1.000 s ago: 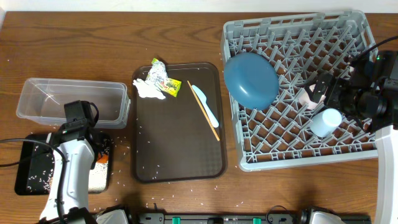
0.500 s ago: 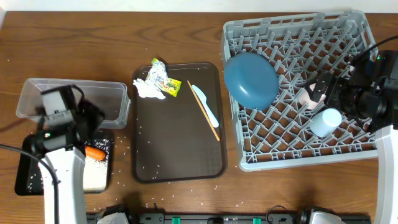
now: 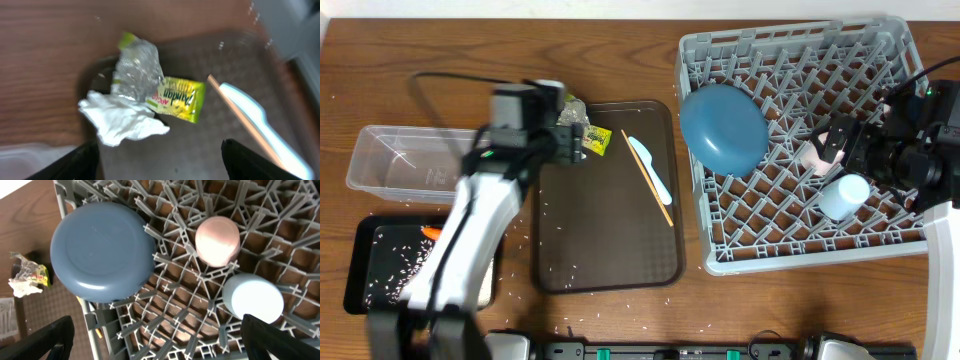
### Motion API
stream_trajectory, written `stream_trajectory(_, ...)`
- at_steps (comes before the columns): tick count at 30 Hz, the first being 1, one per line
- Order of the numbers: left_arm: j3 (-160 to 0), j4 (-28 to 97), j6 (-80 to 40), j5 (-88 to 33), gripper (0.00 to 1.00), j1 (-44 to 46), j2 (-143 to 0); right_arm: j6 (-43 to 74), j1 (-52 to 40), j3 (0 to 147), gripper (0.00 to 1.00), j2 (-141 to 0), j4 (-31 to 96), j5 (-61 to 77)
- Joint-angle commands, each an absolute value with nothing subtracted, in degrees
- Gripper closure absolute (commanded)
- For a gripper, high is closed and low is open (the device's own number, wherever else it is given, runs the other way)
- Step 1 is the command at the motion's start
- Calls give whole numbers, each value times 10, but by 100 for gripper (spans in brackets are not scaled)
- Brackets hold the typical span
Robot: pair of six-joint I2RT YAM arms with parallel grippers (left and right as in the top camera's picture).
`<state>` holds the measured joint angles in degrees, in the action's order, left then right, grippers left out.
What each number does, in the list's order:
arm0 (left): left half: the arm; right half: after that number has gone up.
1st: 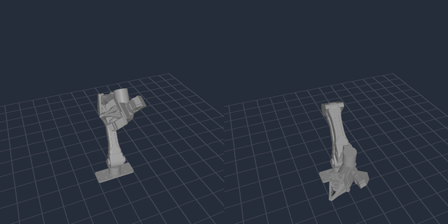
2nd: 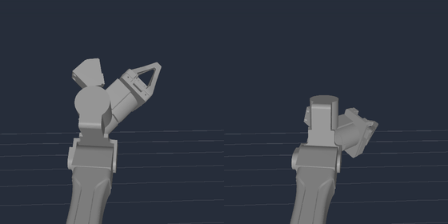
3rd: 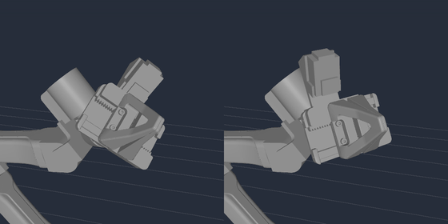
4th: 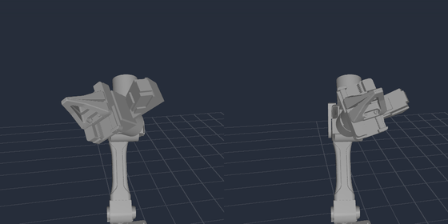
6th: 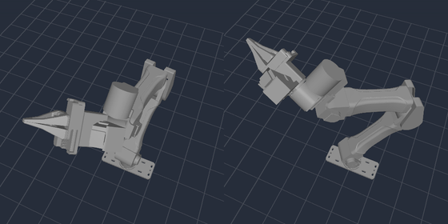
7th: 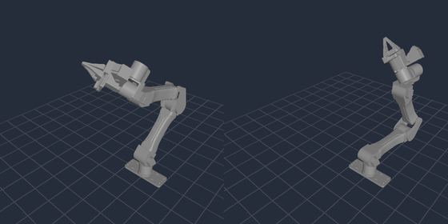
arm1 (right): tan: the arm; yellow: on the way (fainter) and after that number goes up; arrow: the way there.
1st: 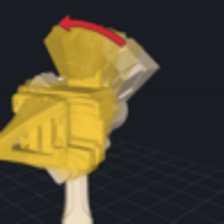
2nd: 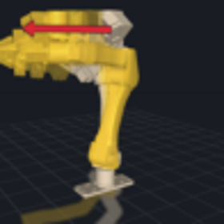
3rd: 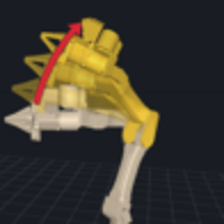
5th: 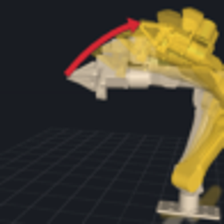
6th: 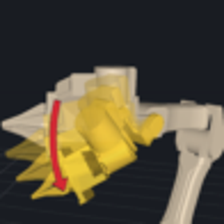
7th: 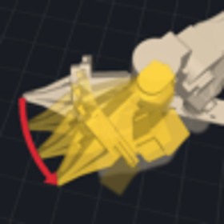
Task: Sort waste into correct bins and load items into the dishwasher rack
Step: 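Move the left gripper to the foil wrapper on the brown tray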
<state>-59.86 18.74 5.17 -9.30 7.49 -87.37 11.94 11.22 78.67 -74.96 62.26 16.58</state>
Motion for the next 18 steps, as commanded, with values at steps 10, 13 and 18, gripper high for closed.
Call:
stream_trajectory(10,-602,87,133,24,21,77,-1034,124,104,790,1,-749,627,170)
stream_trajectory(13,-602,76,135,24,23,76,-1053,128,104,790,1,-749,625,170)
stream_trajectory(18,-602,95,135,24,33,76,-1064,128,104,790,1,-749,625,169)
